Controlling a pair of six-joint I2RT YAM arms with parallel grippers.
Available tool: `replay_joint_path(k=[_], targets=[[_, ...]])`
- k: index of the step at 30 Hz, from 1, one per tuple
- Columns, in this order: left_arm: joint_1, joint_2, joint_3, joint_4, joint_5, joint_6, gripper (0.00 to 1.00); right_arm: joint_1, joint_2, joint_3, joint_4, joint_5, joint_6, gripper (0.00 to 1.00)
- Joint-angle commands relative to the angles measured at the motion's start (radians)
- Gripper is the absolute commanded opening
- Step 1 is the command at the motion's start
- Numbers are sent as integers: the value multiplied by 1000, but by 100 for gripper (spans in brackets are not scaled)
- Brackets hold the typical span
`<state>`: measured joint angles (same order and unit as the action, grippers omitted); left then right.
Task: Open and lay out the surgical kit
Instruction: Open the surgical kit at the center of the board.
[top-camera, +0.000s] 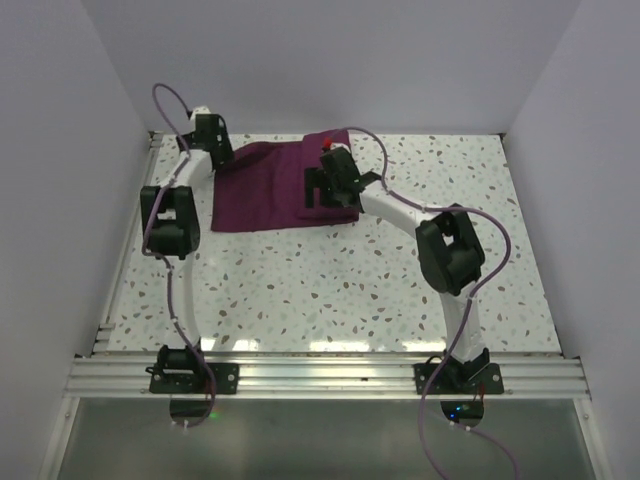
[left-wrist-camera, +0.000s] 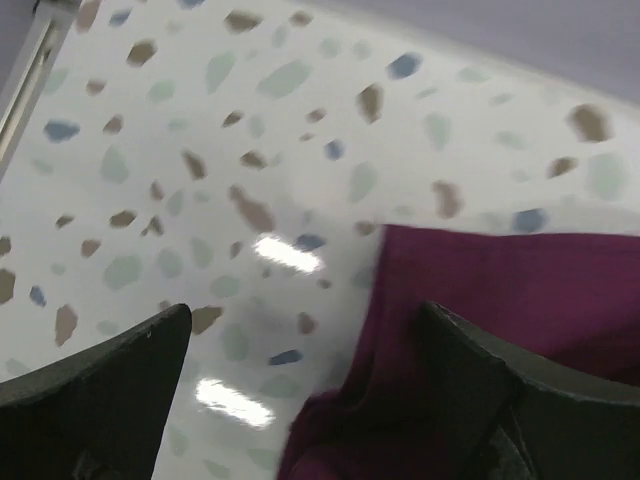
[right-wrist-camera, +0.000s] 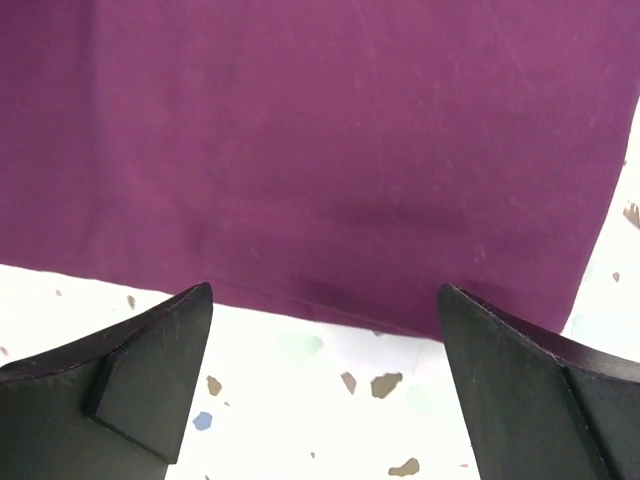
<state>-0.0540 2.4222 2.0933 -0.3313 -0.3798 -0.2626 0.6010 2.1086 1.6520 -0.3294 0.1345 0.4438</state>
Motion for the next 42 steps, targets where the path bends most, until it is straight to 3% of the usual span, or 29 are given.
replay_joint_path(k=[1, 4, 12, 17, 25, 28, 29, 31, 32, 36, 42], targets=[[33, -128, -212, 62, 68, -98, 100, -1, 22, 81, 16, -35, -11, 98], [33, -329, -390, 133, 52, -147, 100, 0, 63, 153, -22, -35, -19, 98], [9, -546, -691, 186, -2, -188, 100, 42, 183, 307, -181, 14, -71, 96], [11, -615, -717, 170, -93, -221, 100, 49, 231, 318, -224, 56, -74, 95], [9, -629, -748, 213, 12, -208, 99, 75, 297, 364, -272, 80, -83, 89], [9, -623, -753, 216, 27, -207, 98, 75, 335, 403, -298, 76, -86, 70], [9, -623, -754, 218, 30, -205, 98, 77, 347, 422, -304, 73, -86, 58], [9, -621, -754, 219, 35, -205, 98, 79, 369, 439, -319, 71, -86, 46], [9, -621, -757, 224, 38, -204, 98, 77, 375, 453, -326, 67, -88, 32], [9, -617, -759, 230, 44, -202, 97, 77, 396, 486, -355, 60, -88, 3], [9, -607, -759, 238, 53, -199, 96, 79, 306, 462, -301, 24, -76, 0]])
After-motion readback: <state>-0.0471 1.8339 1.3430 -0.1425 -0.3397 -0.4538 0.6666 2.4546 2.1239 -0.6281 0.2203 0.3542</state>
